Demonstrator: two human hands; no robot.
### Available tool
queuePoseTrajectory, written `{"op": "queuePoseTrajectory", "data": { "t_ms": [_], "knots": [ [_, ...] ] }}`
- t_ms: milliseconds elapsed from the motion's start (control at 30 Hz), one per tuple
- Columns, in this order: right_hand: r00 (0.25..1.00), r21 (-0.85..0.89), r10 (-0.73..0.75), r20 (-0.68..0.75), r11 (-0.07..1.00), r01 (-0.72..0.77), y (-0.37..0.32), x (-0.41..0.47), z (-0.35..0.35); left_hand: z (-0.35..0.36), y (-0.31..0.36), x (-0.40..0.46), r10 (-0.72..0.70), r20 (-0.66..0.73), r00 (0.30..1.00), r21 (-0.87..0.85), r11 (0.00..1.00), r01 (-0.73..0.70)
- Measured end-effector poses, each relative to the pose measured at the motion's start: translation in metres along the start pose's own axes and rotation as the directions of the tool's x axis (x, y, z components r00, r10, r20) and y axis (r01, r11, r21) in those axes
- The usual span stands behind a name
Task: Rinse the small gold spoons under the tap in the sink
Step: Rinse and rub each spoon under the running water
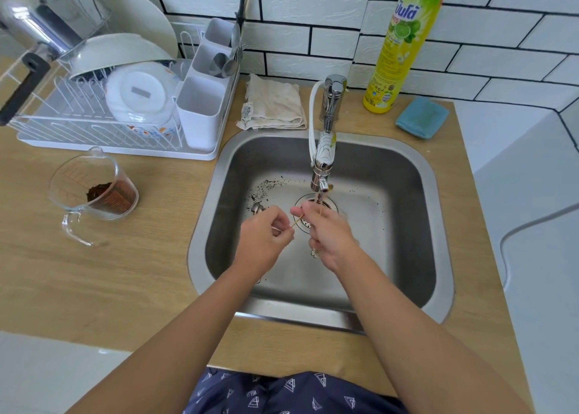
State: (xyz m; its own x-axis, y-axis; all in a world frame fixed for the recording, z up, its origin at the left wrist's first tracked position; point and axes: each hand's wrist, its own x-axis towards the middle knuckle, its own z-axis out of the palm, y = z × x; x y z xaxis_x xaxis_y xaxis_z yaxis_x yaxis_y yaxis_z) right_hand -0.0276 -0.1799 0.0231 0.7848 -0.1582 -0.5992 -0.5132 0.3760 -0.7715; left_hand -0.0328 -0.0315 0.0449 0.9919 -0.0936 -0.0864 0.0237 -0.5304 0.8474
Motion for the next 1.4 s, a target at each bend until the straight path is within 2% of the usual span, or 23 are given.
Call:
{"op": "queuePoseTrajectory", "data": {
  "t_ms": [67,100,167,333,400,533,733,867,933,1033,1133,1267,1400],
  "knots": [
    [0.996,0.005,-0.031,-0.079,0.999,0.032,-0.004,0.003,-0.007,-0.008,-0.001,0.001,-0.198,0.228,0.953,-0.211,0.946,0.247],
    [0.992,-0.003,-0.051,-0.115,0.999,0.051,-0.007,0.005,-0.011,-0.012,-0.001,0.001,-0.243,0.337,0.909,-0.248,0.909,0.335],
    [0.986,-0.08,-0.096,-0.136,0.993,0.086,-0.009,0.007,-0.015,-0.02,-0.002,0.0,-0.288,0.492,0.822,-0.203,0.88,0.429],
    [0.969,-0.247,-0.24,-0.062,0.944,0.218,-0.005,0.001,-0.004,-0.033,-0.005,-0.001,-0.368,0.67,0.645,-0.097,0.818,0.568],
    [0.966,-0.247,-0.256,-0.039,0.939,0.239,-0.003,-0.001,-0.002,-0.038,-0.007,0.0,-0.381,0.701,0.603,-0.087,0.793,0.602],
    [0.957,-0.189,-0.287,0.052,0.938,0.291,0.001,-0.002,-0.002,-0.042,-0.011,0.001,-0.368,0.69,0.623,-0.099,0.804,0.586],
    [0.967,-0.201,-0.253,-0.006,0.948,0.247,-0.001,0.003,-0.005,-0.042,-0.01,0.004,-0.353,0.705,0.616,-0.149,0.775,0.614],
    [0.974,-0.017,-0.16,0.16,0.986,0.165,-0.003,0.005,-0.017,-0.046,-0.018,0.009,-0.321,0.738,0.594,-0.183,0.751,0.634],
    [0.969,0.065,-0.153,0.196,0.988,0.143,-0.004,0.005,-0.022,-0.047,-0.022,0.009,-0.309,0.754,0.579,-0.214,0.718,0.662],
    [0.974,0.006,-0.141,0.177,0.99,0.142,-0.005,0.005,-0.021,-0.045,-0.023,0.008,-0.32,0.765,0.559,-0.197,0.71,0.676],
    [0.99,-0.045,-0.1,0.1,0.993,0.105,-0.005,0.007,-0.014,-0.041,-0.019,0.005,-0.334,0.749,0.573,-0.173,0.736,0.654],
    [0.98,0.068,-0.069,0.185,0.996,0.057,-0.006,0.008,-0.013,-0.042,-0.015,0.003,-0.312,0.753,0.58,-0.186,0.744,0.642],
    [0.972,0.061,-0.114,0.207,0.993,0.103,-0.008,0.005,-0.014,-0.046,-0.016,0.002,-0.258,0.787,0.561,-0.228,0.722,0.653]
  ]
}}
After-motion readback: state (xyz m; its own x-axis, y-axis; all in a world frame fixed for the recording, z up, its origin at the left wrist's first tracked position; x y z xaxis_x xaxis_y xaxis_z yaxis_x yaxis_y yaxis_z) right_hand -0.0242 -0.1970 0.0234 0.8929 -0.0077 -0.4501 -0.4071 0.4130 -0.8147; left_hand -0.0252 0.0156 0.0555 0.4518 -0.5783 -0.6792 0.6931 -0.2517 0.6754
